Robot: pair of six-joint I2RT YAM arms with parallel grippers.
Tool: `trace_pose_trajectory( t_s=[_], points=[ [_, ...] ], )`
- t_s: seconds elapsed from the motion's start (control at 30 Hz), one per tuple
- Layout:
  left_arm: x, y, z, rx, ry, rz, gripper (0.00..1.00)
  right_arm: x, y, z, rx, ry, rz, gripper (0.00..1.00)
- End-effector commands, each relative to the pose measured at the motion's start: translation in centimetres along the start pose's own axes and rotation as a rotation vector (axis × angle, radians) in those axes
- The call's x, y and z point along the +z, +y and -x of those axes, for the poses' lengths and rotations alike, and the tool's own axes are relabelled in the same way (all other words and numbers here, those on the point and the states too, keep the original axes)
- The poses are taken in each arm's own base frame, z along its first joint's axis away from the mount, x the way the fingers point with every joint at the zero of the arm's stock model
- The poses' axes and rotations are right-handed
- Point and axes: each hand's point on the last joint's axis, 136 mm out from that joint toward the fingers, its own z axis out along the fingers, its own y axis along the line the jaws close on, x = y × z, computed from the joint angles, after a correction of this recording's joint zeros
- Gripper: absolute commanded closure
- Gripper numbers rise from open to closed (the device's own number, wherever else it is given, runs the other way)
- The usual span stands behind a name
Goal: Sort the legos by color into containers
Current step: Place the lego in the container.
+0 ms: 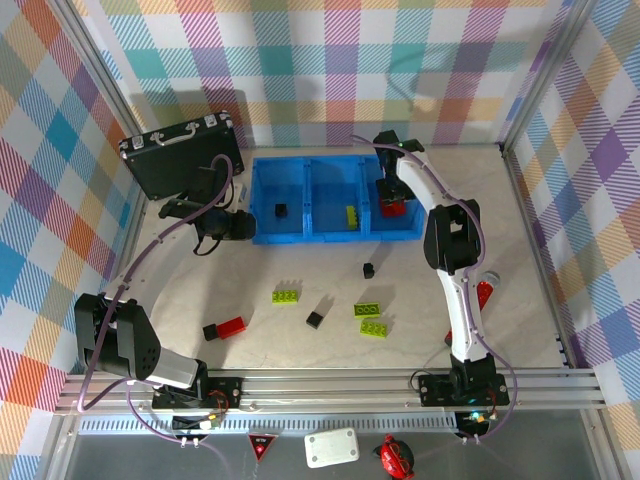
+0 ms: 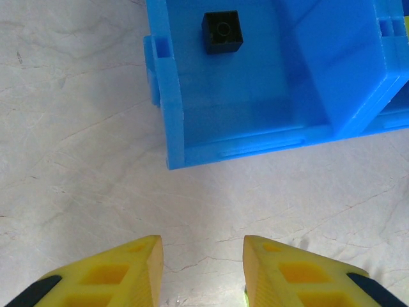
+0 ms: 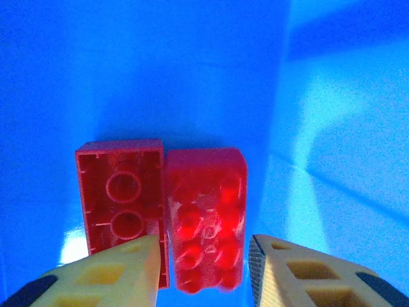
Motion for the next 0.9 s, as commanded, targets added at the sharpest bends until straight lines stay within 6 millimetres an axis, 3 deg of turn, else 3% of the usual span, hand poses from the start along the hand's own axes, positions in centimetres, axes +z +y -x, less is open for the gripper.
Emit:
trace_pose_trajectory(
  t_s=[0.0, 0.37, 0.57, 0.87],
  points=[
    [-0.6, 0.6, 0.3, 0.007, -0.026, 0.01, 0.62, -2.6, -1.2, 0.4, 0.003, -0.028, -0.015, 0.57],
    [-1.0, 0.4, 0.2, 0.007, -0.033, -0.001, 0.62, -7.5, -1.3, -0.2, 0.035, -0.061, 0.038, 0.56],
    [-0.9, 0.0, 0.0, 0.003, -0.028, -0.017, 0.62, -10.4, -0.1, -1.8, 0.069, -0.07, 0.138, 0.56],
    [0.0, -0.6, -1.0, 0.016, 0.031, -0.019, 0.62, -14.3, 2.4, -5.8, 0.103, -0.073, 0.275, 0.56]
  ],
)
